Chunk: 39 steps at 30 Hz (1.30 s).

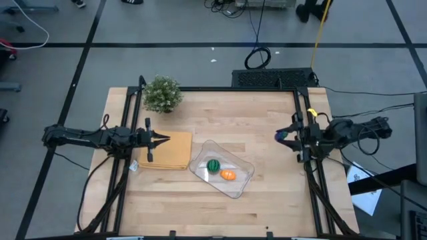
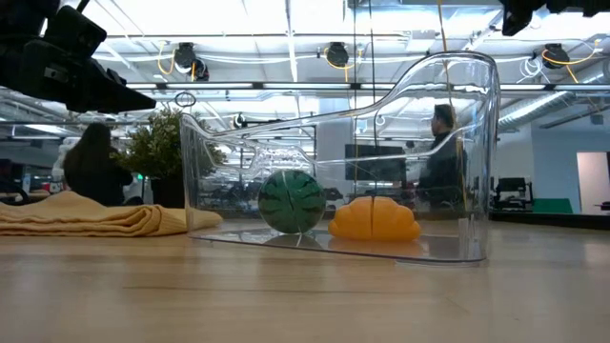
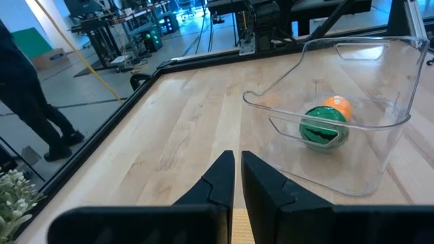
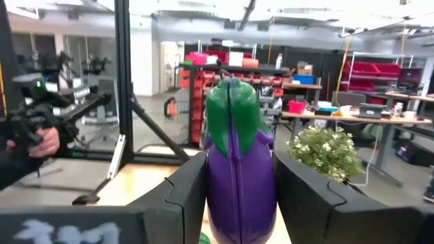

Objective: Pick and placing Produce into tupperware
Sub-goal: Put the purple eggplant into the transparent bin

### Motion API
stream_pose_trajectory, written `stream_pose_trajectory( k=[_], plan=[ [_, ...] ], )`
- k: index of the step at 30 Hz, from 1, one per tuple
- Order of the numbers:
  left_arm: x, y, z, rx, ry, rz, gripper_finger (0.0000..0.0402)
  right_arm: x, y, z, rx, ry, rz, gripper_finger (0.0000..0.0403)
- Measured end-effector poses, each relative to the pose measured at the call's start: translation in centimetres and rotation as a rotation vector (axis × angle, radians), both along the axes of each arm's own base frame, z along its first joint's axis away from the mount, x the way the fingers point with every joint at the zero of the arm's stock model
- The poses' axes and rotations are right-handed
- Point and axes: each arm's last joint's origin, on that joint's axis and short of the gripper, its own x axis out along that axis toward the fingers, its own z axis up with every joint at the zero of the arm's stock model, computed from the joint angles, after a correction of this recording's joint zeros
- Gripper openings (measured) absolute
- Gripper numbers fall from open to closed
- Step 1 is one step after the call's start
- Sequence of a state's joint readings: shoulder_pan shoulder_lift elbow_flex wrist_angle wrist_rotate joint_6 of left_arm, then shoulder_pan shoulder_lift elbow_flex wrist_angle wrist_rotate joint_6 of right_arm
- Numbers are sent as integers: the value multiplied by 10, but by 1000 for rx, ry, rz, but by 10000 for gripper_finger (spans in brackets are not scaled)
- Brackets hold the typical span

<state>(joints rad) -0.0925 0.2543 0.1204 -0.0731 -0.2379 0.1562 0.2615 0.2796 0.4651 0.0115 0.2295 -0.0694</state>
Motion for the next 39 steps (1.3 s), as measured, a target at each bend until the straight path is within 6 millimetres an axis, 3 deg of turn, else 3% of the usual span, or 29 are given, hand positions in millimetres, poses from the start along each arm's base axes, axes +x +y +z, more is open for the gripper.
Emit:
stream_pose_trajectory(
  k=[15,23,33,39],
  plan=[
    [0,0,0,1,1,0,33,12,3,-61,81,-85,9,145],
    [0,0,0,1,1,0,33,13,3,-71,64,-70,5,145],
    [0,0,0,2,2,0,33,13,-7,-68,60,-109,-87,145],
    [0,0,0,2,2,0,33,15,-10,-77,52,-18,-74,145]
  ],
)
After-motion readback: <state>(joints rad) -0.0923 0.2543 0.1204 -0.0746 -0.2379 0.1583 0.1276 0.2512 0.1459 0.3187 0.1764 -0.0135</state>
